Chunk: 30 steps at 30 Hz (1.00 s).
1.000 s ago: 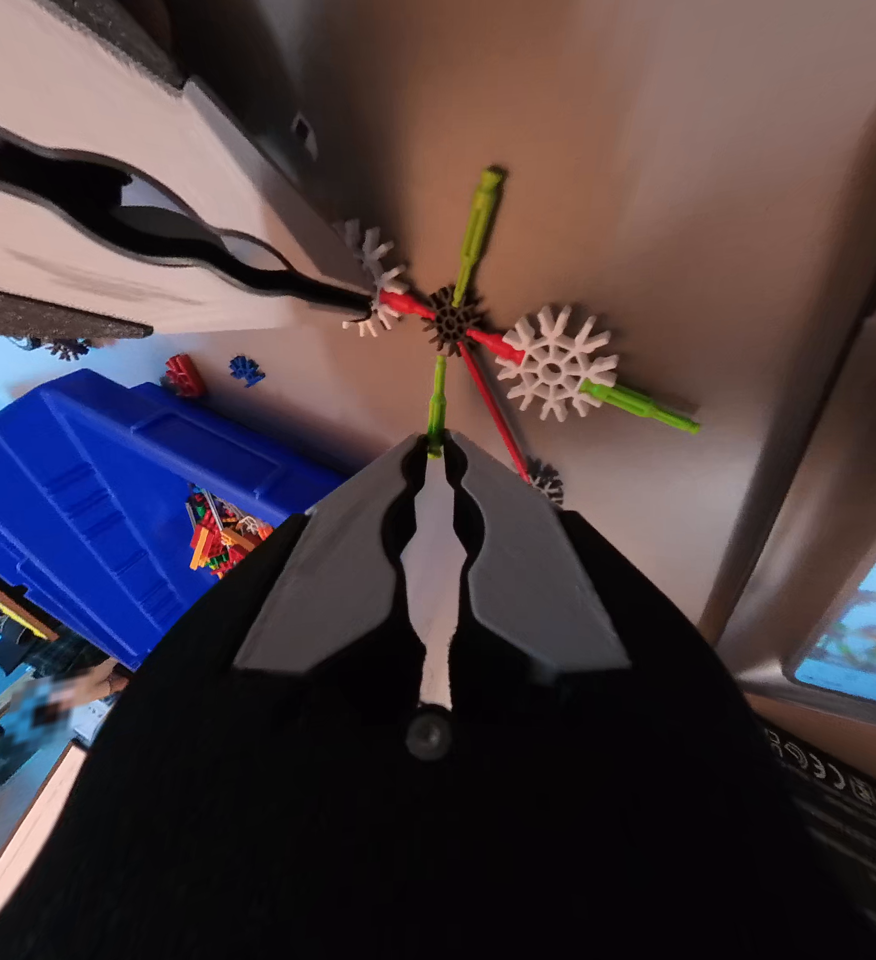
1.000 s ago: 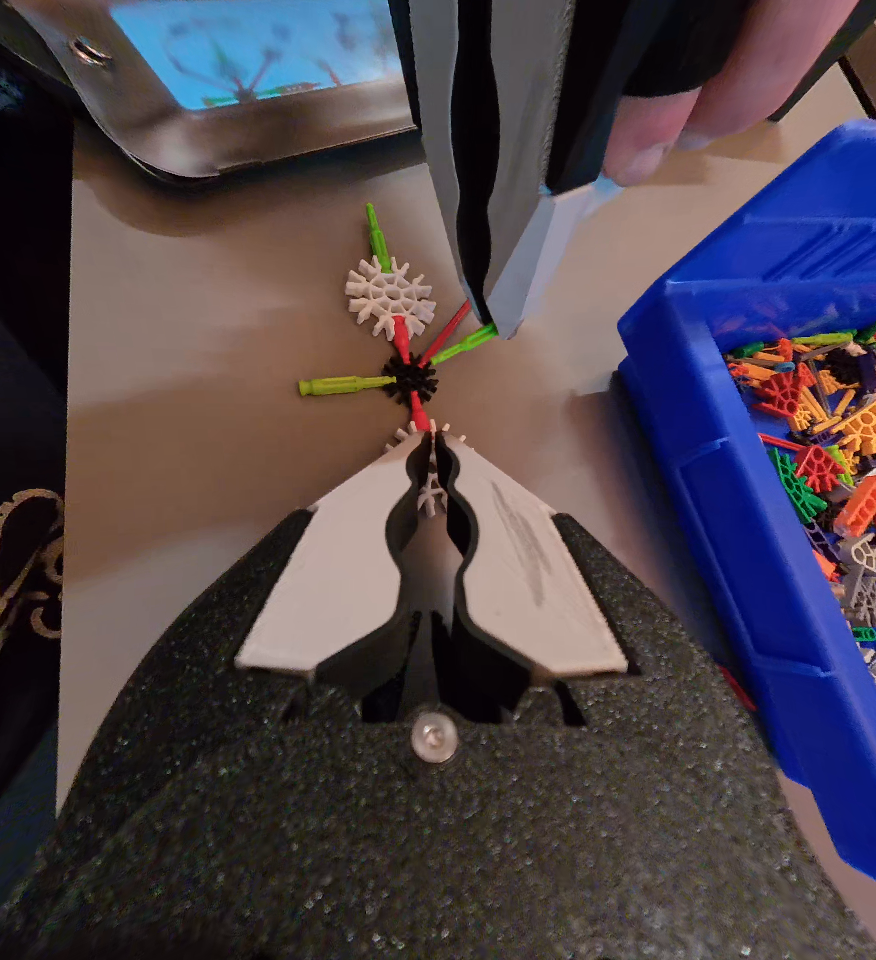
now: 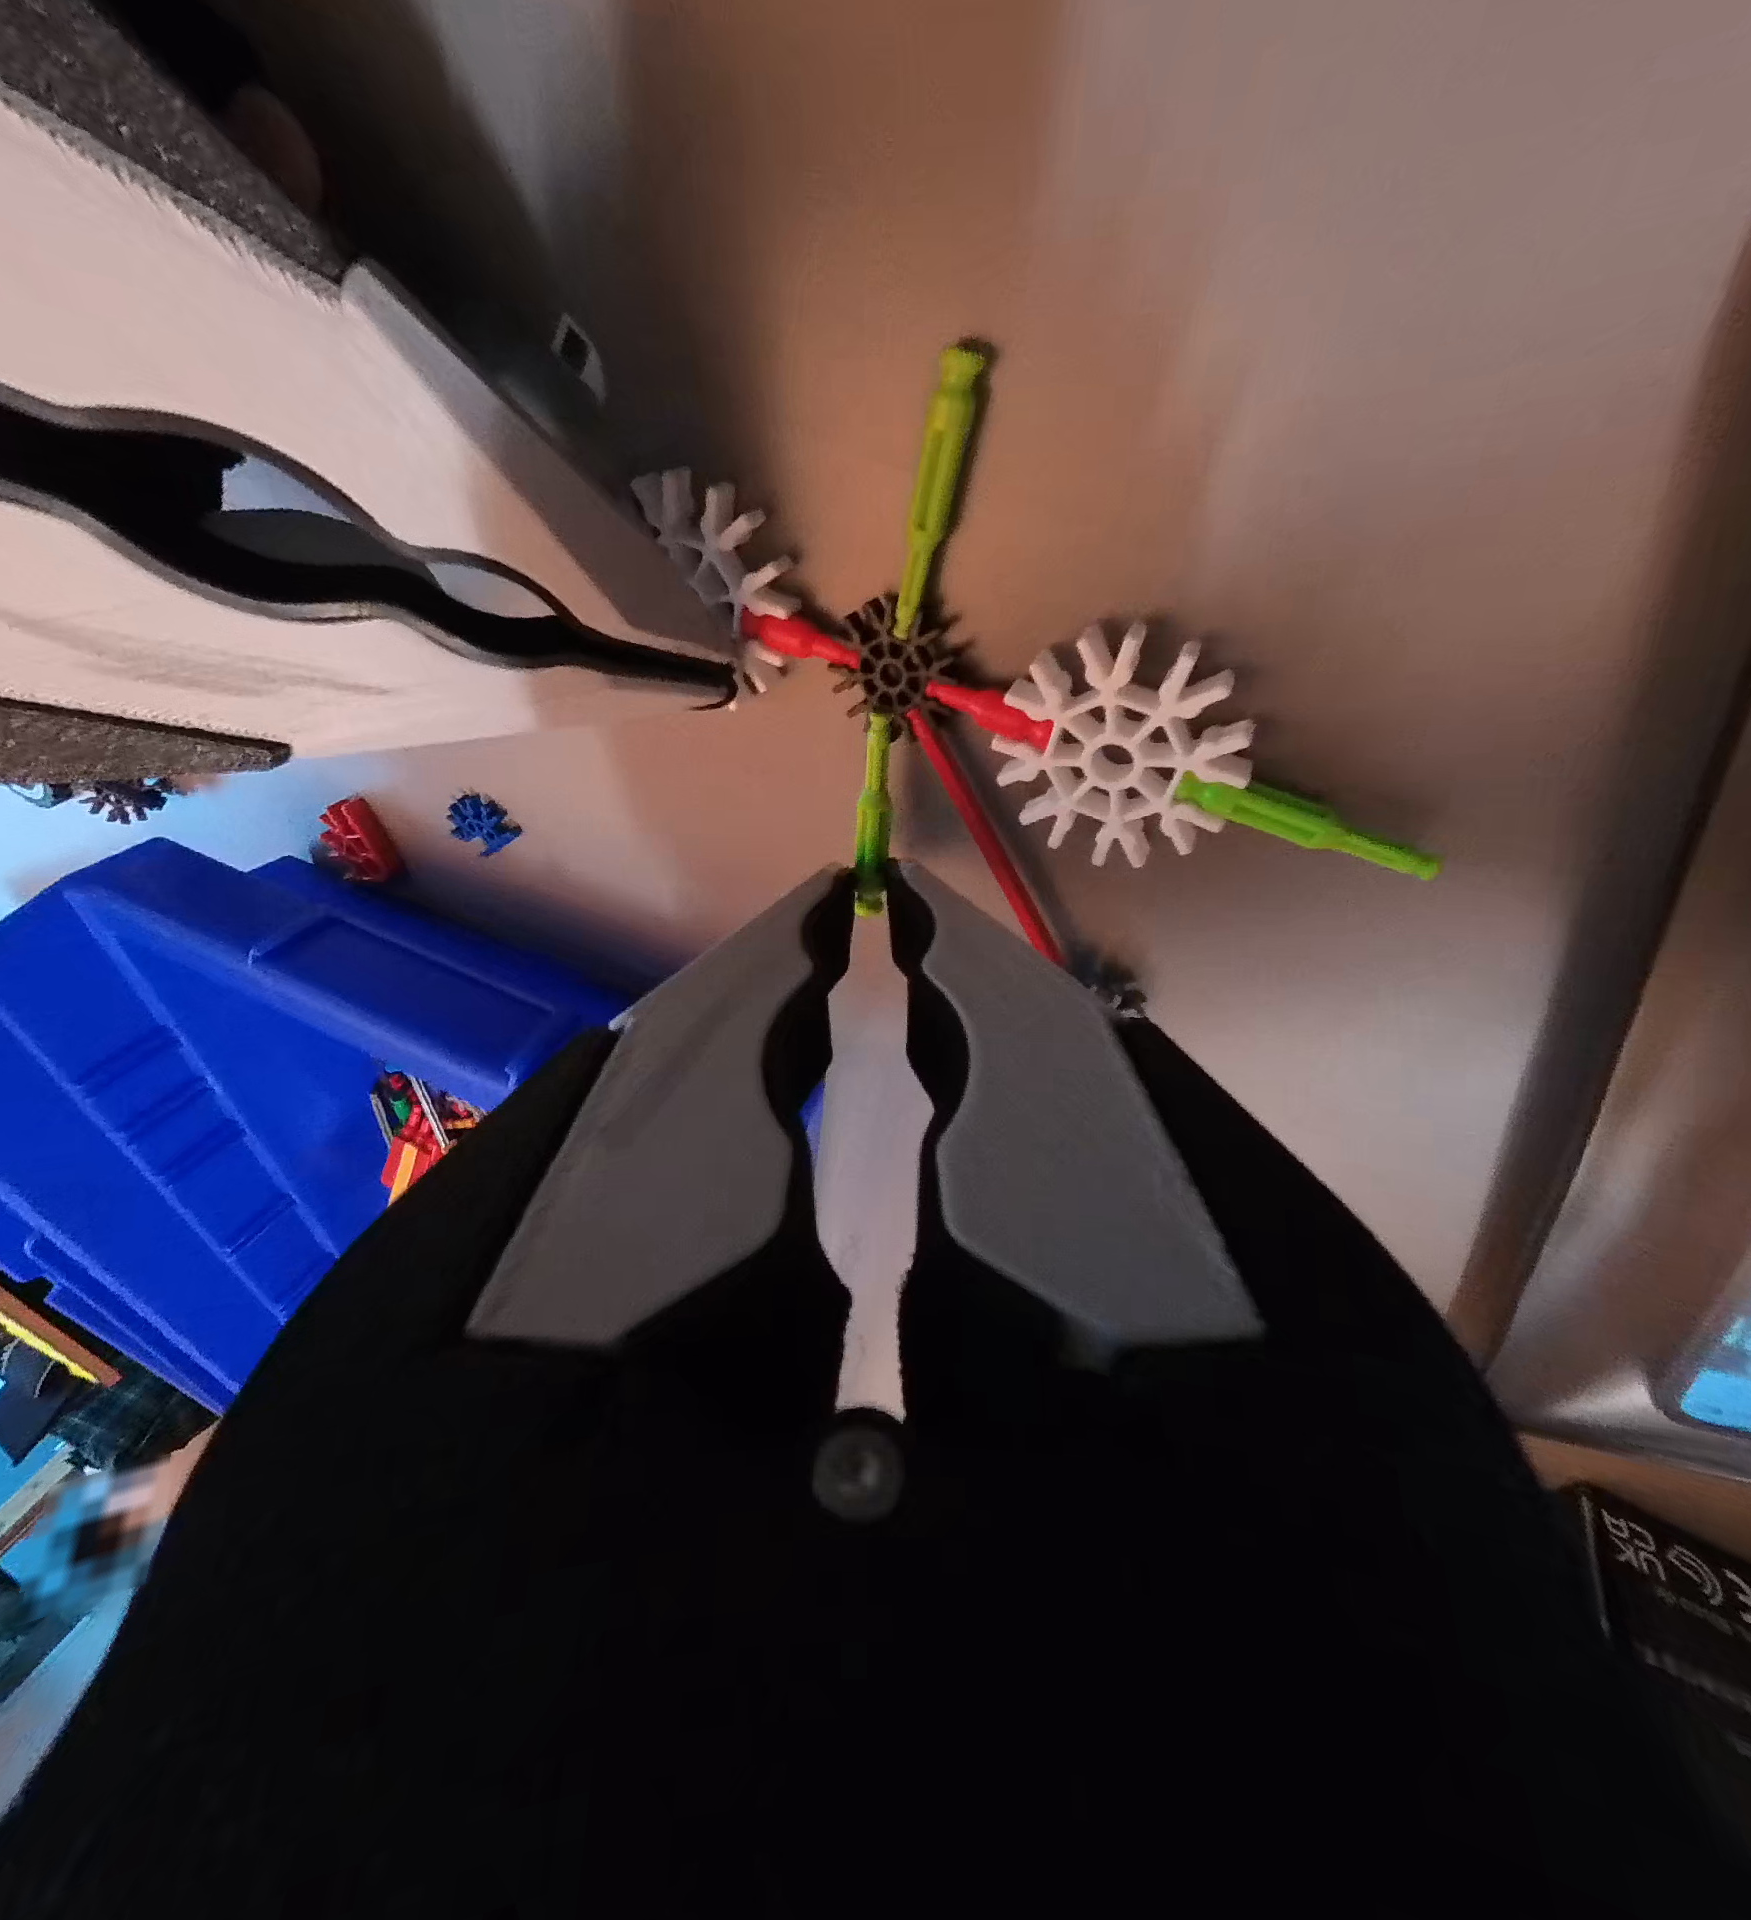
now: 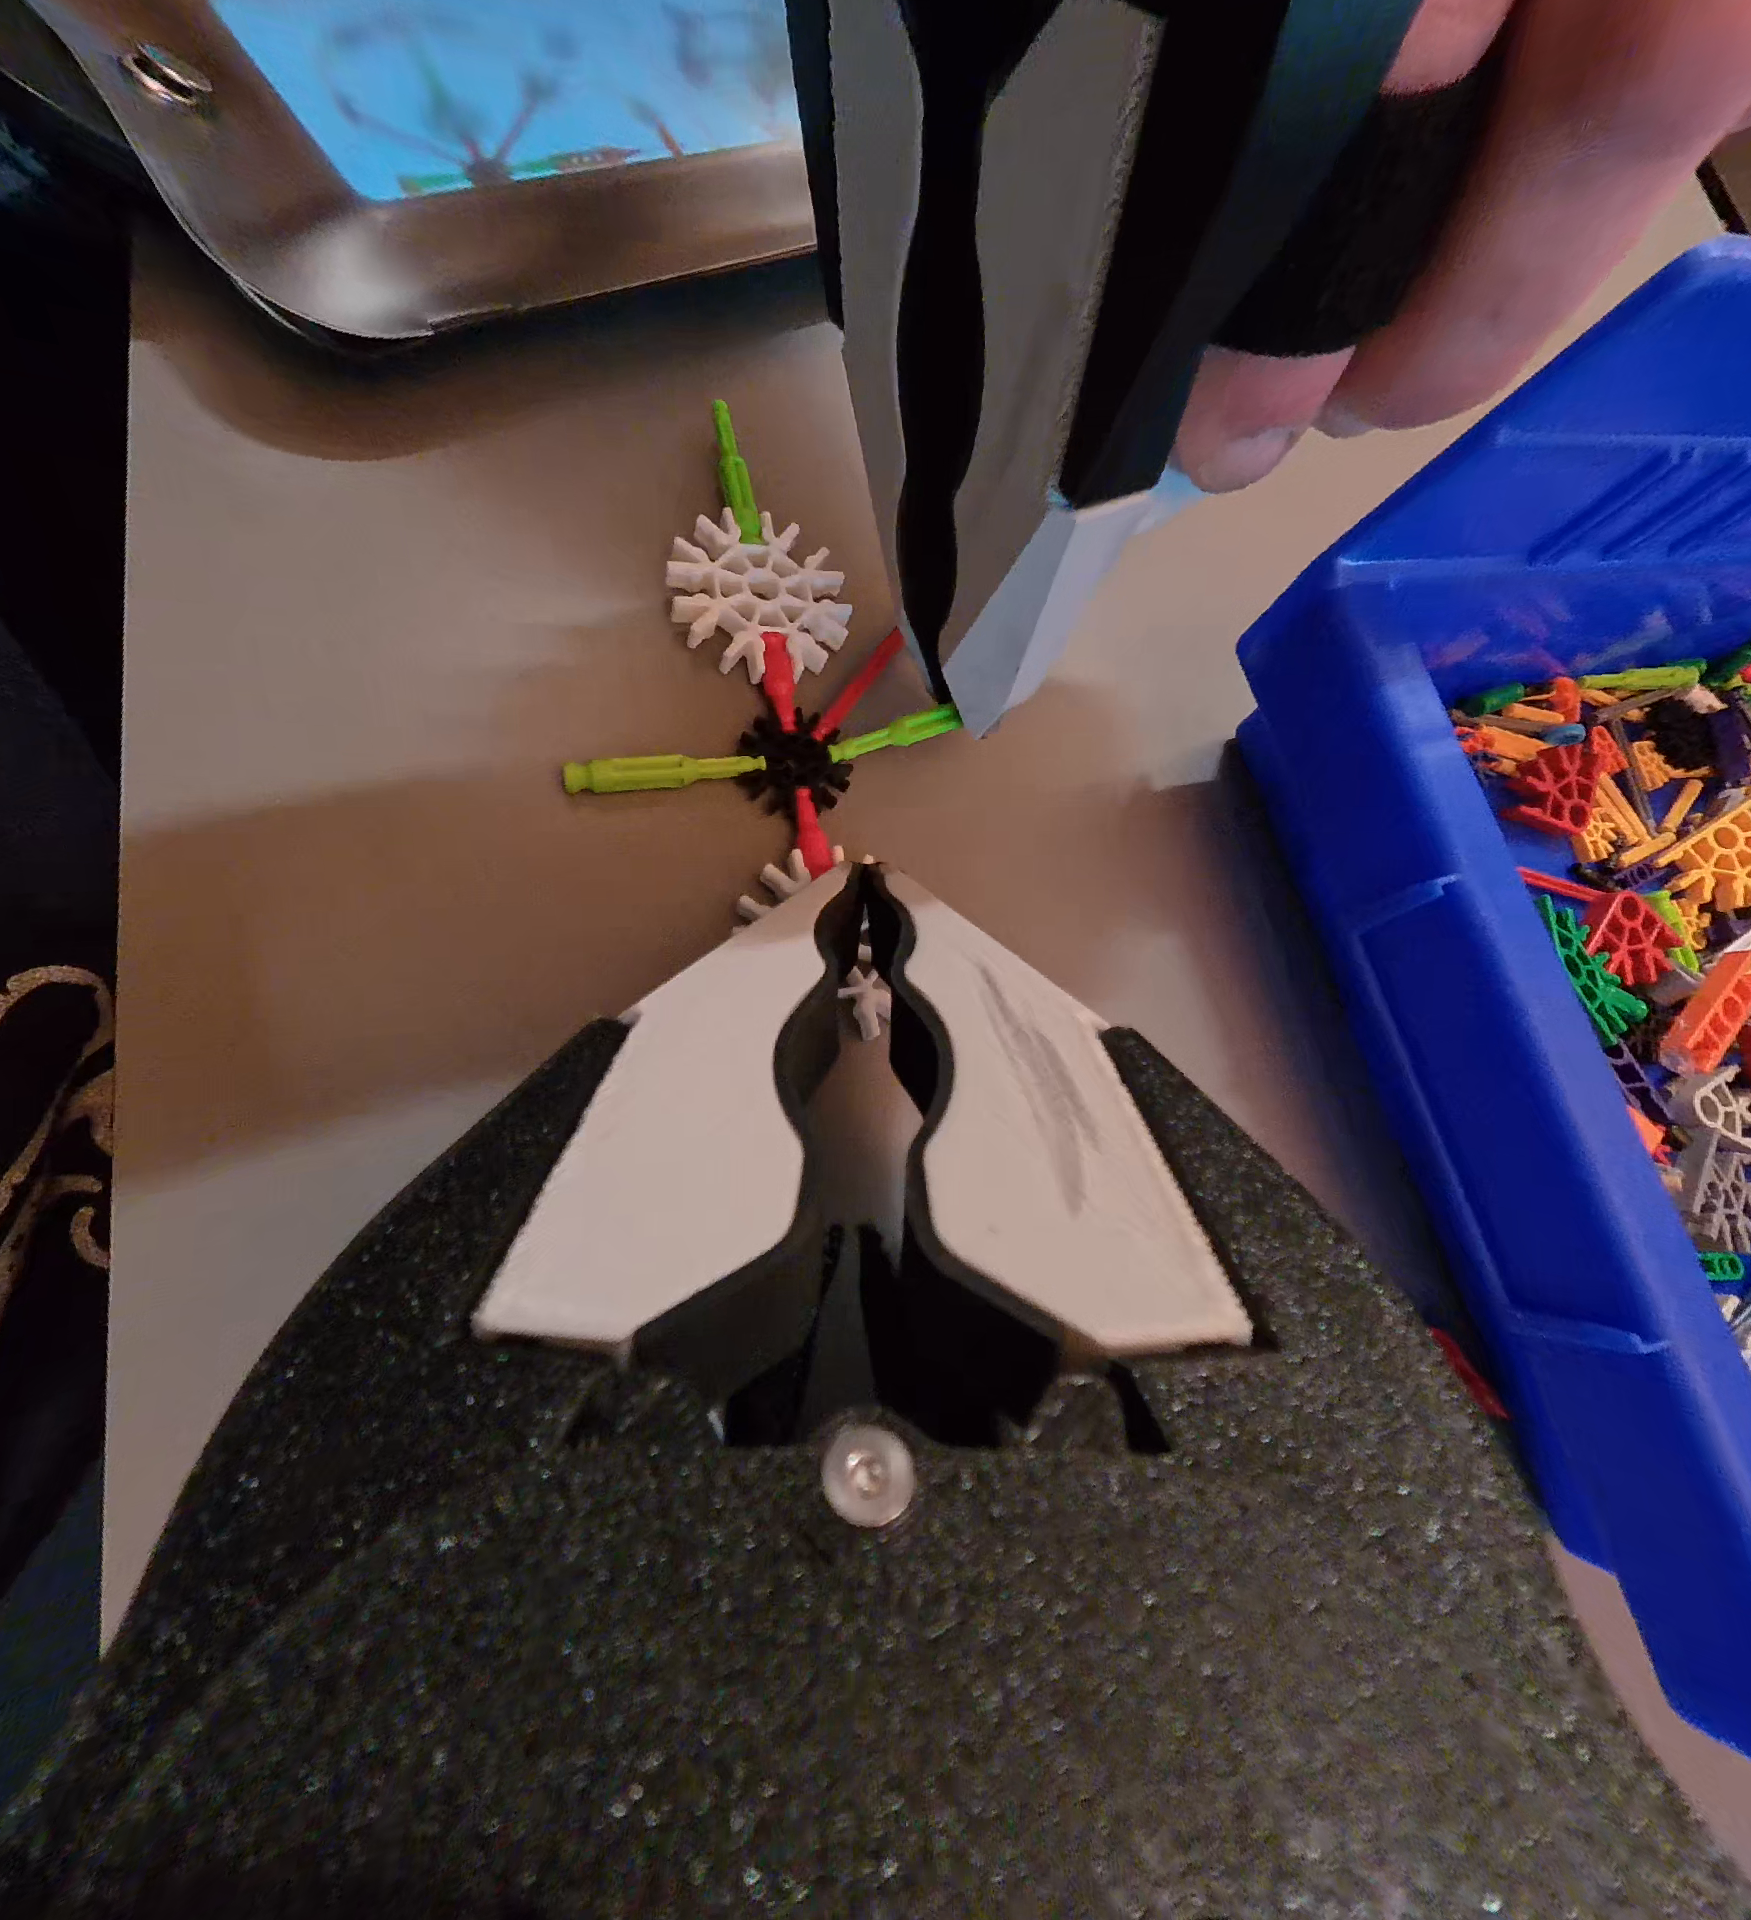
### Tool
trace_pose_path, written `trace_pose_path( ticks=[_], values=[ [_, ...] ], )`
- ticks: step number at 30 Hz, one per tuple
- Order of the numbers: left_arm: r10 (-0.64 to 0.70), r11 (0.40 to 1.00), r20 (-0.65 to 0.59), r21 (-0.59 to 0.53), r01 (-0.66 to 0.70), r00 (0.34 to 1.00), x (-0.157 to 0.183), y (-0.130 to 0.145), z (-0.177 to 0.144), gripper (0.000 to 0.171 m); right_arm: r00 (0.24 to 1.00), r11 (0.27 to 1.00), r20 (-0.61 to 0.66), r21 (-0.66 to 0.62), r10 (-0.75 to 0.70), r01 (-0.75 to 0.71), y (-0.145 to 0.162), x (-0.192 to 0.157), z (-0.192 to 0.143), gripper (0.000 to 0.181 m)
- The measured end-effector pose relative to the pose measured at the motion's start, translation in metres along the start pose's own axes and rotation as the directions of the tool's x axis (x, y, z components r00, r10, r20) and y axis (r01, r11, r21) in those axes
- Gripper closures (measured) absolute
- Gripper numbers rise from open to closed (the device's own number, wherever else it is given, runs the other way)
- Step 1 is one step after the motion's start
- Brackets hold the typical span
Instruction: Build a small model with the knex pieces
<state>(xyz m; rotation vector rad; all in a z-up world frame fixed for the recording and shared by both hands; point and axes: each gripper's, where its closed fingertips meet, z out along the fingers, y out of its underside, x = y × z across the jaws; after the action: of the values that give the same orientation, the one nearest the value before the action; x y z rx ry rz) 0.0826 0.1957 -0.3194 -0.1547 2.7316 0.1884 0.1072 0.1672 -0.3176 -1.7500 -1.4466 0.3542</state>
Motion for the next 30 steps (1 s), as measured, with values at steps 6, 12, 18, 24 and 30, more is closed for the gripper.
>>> trace_pose_path(
  ticks=[6,12,18,24,30],
  values=[
    [0.001,1.000,0.002,-0.005,-0.001,1.000,0.000,0.000,0.003,0.166,1.000,1.000,0.000,0.004,-0.003,0.003,0.000,0.000,0.000,0.181],
    [-0.008,1.000,0.015,-0.016,0.008,1.000,0.000,0.002,0.005,0.165,1.000,1.000,0.001,0.010,-0.003,0.003,-0.001,0.000,-0.001,0.181],
    [-0.024,1.000,0.021,-0.014,0.024,1.000,0.000,0.000,0.004,0.159,1.000,1.000,0.002,0.009,-0.003,0.003,-0.001,0.000,-0.001,0.181],
    [-0.131,0.990,0.074,-0.037,0.134,0.989,-0.014,0.011,-0.016,0.156,0.999,0.998,0.008,0.035,0.050,-0.051,-0.004,0.005,-0.004,0.176],
    [-0.578,0.816,0.037,0.009,0.579,0.815,-0.011,-0.001,-0.046,0.145,0.992,0.991,0.064,0.076,0.107,-0.112,-0.027,0.011,-0.005,0.155]
  ],
)
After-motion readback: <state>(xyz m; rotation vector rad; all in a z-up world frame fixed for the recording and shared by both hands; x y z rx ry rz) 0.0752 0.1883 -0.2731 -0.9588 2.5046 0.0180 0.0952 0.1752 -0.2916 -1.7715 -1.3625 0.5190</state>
